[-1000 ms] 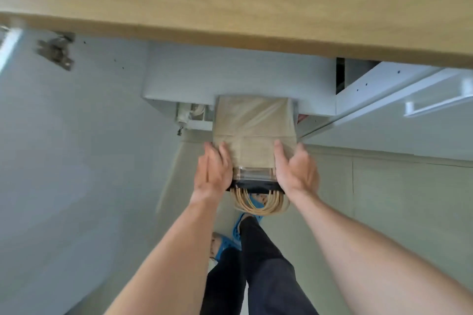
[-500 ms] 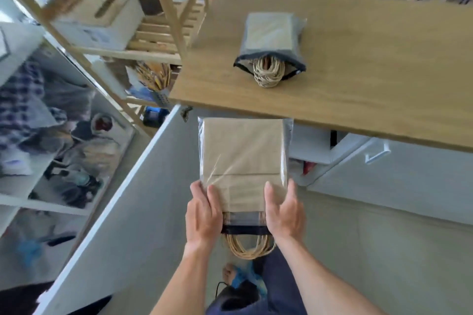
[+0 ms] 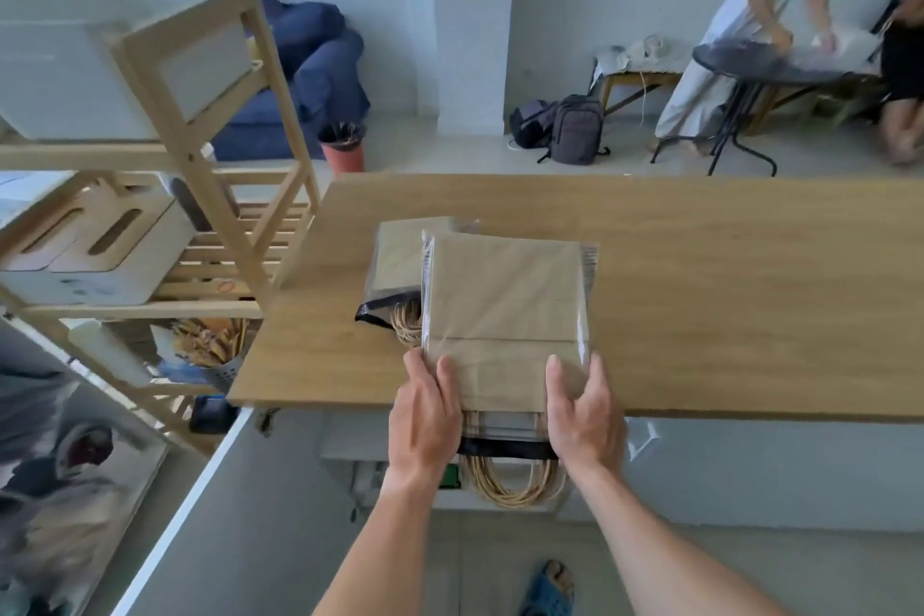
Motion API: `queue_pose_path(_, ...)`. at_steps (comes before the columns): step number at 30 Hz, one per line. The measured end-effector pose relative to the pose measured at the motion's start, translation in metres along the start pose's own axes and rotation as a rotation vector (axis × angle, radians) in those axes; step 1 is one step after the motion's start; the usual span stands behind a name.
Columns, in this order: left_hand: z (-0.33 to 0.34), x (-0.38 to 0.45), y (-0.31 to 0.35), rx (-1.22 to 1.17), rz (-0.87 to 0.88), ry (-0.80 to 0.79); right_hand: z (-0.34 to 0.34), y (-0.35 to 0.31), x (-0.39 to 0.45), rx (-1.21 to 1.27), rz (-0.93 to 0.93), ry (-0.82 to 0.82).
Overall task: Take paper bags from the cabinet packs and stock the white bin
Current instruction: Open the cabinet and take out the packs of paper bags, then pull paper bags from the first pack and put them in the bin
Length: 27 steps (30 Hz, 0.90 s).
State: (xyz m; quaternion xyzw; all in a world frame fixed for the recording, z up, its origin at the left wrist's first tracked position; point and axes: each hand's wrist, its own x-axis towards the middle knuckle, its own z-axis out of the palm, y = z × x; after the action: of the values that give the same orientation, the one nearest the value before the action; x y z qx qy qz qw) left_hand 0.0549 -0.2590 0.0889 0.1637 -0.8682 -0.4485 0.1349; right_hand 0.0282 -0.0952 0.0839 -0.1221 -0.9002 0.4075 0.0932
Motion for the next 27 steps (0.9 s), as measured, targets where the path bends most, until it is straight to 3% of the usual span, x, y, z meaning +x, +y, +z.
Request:
queue_pose_path(4,0.058,0.059,0.035,0.073,0.021,-0.064,-0.012,0.012,0.079,-0.03,0.03,0.064)
queue_pose_path(9,0.126,0.125,0.055,0.297,-0.025,-0.136,0.001,0.031,0.171,0.003,0.118,0.044)
queue_pose_path(13,0.17,0.168,0.053,0.443,-0.073,-0.184,0.027,0.051,0.228,-0.115,0.114,-0.001)
queue_pose_path(20,0.21,0.202,0.048,0.605,-0.112,-0.106,0.049,0.068,0.268,-0.477,0.093,-0.077)
queue_pose_path(27,0.21,0.206,0.066,0.672,-0.255,-0.212,0.045,0.067,0.269,-0.549,0.051,-0.125)
